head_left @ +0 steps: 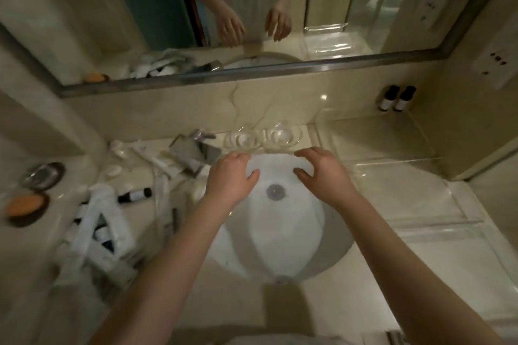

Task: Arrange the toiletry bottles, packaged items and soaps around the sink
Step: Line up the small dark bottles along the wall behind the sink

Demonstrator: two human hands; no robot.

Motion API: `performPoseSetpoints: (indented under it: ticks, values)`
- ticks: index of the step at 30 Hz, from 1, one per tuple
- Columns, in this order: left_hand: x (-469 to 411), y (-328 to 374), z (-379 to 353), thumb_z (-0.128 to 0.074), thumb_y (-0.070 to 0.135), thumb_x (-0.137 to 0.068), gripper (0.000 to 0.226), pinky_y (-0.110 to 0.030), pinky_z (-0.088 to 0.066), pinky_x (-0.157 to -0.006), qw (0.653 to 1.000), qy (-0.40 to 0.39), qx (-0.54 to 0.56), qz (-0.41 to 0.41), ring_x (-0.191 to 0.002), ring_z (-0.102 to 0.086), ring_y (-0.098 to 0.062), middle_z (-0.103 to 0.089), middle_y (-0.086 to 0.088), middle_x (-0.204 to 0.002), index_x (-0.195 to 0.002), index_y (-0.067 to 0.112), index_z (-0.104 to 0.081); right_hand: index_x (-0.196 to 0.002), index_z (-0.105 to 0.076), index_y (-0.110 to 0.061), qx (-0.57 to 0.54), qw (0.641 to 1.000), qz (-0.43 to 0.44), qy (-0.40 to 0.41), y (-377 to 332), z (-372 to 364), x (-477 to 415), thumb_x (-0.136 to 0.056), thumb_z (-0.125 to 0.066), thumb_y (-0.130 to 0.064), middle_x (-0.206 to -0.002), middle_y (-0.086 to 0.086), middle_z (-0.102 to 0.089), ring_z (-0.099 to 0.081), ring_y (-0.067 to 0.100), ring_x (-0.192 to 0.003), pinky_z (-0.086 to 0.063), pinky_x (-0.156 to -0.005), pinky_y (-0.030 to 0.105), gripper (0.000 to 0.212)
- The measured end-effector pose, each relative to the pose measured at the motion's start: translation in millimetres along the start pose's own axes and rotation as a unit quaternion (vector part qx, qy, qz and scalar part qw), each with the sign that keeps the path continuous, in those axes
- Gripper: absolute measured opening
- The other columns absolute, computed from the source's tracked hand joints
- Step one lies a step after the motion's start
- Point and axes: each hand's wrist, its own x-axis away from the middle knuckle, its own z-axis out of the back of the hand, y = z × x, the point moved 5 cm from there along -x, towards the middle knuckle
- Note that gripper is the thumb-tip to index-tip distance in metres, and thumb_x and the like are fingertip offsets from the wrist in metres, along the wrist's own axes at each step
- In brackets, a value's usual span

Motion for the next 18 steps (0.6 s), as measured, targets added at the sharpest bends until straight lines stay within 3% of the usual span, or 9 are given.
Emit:
performPoseSetpoints:
  ticks: [7, 13, 18]
  values:
    - [71, -135, 2, -0.049, 0.040, -0.091, 0.046, -0.040, -0.044, -0.097, 0.990, -0.057, -0.008, 0.128, -0.118, -0.050, -0.031, -0.055, -0.013, -0.129, -0.123, 0.008, -0.055, -0.126, -0.055, -0.023, 0.015, 0.989, 0.053, -0.137, -102, -105, 10, -0.089, -0.057, -0.031, -0.129, 0.001, -0.057, -0.052, 0.023, -0.119, -0.046, -0.094, 0.037, 0.037]
    - [111, -241, 7, -0.050, 0.041, -0.091, 0.053, -0.042, -0.041, -0.103, 0.967, -0.112, -0.010, 0.227, -0.125, -0.045, -0.031, -0.047, -0.014, -0.138, -0.133, 0.010, -0.047, -0.131, -0.050, -0.020, 0.033, 0.952, 0.104, -0.287, -176, -181, 3, -0.091, -0.056, -0.030, -0.132, 0.006, -0.054, -0.053, 0.025, -0.116, -0.042, -0.095, 0.034, 0.042]
    - [129, -313, 22, -0.055, 0.036, -0.085, 0.044, -0.042, -0.046, -0.095, 0.951, -0.073, 0.028, 0.299, -0.115, -0.051, -0.032, -0.056, -0.014, -0.126, -0.120, 0.009, -0.057, -0.135, -0.045, -0.017, 0.074, 0.927, 0.137, -0.342, -233, -230, -31, -0.090, -0.057, -0.030, -0.136, 0.010, -0.051, -0.050, 0.027, -0.121, -0.041, -0.098, 0.036, 0.049]
